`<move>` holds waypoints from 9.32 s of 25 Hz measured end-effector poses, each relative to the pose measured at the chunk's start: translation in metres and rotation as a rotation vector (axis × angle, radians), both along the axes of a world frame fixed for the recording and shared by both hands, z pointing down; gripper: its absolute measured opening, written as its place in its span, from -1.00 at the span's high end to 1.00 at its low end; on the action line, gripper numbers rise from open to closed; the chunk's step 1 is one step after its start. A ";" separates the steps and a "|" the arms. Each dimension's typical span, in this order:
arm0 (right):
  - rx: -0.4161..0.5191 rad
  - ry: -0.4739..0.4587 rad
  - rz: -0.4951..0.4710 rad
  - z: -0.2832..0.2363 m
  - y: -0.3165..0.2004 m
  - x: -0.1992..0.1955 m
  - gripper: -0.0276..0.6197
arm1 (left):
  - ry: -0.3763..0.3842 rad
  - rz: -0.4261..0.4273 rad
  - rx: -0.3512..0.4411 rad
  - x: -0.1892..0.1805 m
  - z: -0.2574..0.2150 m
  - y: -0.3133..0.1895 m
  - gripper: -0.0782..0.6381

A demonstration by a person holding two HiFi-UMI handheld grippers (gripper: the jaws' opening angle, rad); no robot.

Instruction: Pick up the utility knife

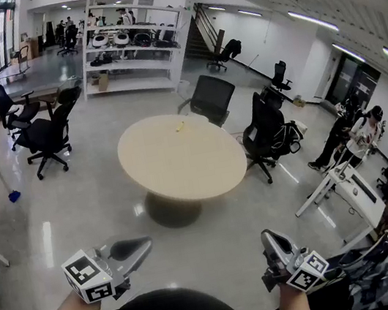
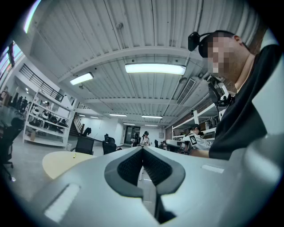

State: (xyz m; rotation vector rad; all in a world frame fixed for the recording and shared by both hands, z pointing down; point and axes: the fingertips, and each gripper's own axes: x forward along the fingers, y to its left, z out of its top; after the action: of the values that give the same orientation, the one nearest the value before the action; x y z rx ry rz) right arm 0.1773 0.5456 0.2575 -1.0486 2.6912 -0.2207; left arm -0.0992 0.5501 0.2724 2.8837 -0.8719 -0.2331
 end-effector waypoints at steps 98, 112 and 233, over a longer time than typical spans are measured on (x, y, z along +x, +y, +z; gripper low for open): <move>-0.118 0.029 -0.076 0.055 -0.531 0.035 0.85 | -0.009 -0.151 -0.078 0.021 0.032 -0.465 0.79; -0.127 -0.072 -0.151 0.074 -0.621 0.156 0.85 | -0.112 -0.221 -0.074 0.149 0.014 -0.526 0.79; -0.682 0.616 0.044 0.526 -1.301 -0.114 -0.07 | -0.192 -0.040 -0.262 0.040 0.398 -1.157 0.79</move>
State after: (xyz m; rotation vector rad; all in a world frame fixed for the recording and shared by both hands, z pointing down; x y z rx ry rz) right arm 0.0635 -0.7556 0.7832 -1.5634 3.2104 -1.0137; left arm -0.0593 -0.6070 0.6701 2.6767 -0.9137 0.1475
